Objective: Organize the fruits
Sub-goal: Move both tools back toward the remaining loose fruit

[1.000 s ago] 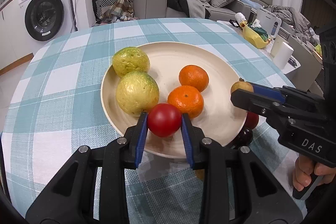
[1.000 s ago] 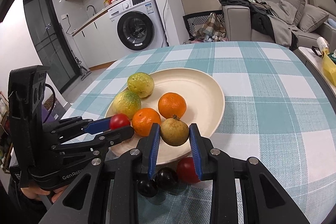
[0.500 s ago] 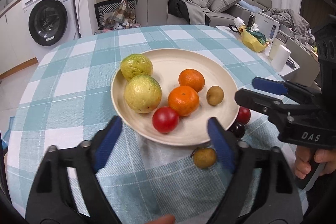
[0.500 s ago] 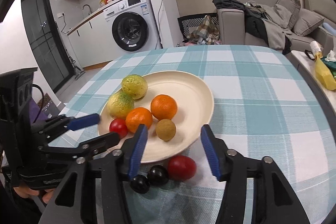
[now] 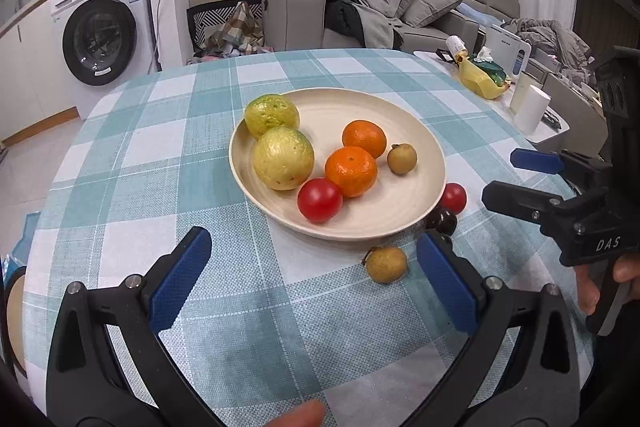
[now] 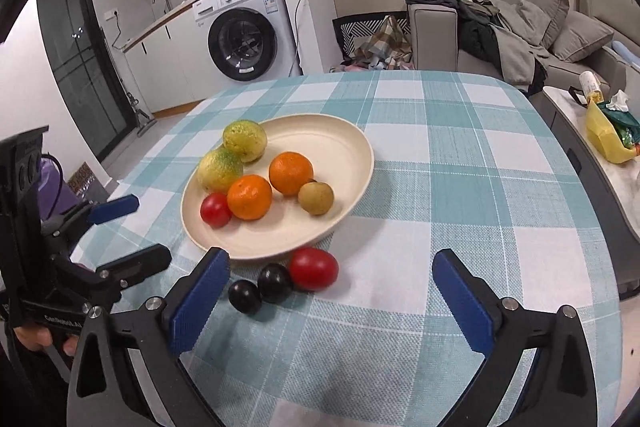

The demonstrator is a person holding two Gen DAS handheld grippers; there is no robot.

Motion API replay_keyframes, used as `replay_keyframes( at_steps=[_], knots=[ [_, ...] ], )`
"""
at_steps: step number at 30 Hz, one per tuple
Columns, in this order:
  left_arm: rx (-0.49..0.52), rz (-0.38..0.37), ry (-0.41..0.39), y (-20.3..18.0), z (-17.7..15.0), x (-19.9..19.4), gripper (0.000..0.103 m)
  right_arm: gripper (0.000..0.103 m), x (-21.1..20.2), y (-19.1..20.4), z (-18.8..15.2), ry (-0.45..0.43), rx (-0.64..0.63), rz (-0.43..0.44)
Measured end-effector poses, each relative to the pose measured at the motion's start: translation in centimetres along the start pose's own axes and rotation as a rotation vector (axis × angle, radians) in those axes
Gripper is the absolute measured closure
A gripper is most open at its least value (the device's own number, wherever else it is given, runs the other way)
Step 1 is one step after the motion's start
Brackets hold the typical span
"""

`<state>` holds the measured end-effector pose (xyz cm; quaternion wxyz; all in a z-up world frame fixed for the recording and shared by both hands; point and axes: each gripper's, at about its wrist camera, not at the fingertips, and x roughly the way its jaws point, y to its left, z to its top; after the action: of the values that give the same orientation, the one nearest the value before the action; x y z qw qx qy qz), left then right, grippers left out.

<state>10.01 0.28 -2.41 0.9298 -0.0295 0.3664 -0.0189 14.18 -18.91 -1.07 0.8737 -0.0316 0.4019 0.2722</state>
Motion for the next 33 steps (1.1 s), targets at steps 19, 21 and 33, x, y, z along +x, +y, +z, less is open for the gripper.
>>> replay_keyframes(
  at_steps=[19,21,33],
  knots=[
    [0.075,0.000,0.072,-2.0,-1.0,1.3,0.001,0.000,1.6,-0.5,-1.0,0.086,-0.009,-0.029],
    [0.081,0.004,0.083,-2.1,-1.2,1.6,0.001,0.000,1.7,-0.6,-1.0,0.090,-0.008,-0.042],
    [0.108,0.018,0.139,-2.6,-1.7,3.1,0.001,0.000,2.3,-1.5,-1.2,0.122,0.017,-0.108]
  ],
)
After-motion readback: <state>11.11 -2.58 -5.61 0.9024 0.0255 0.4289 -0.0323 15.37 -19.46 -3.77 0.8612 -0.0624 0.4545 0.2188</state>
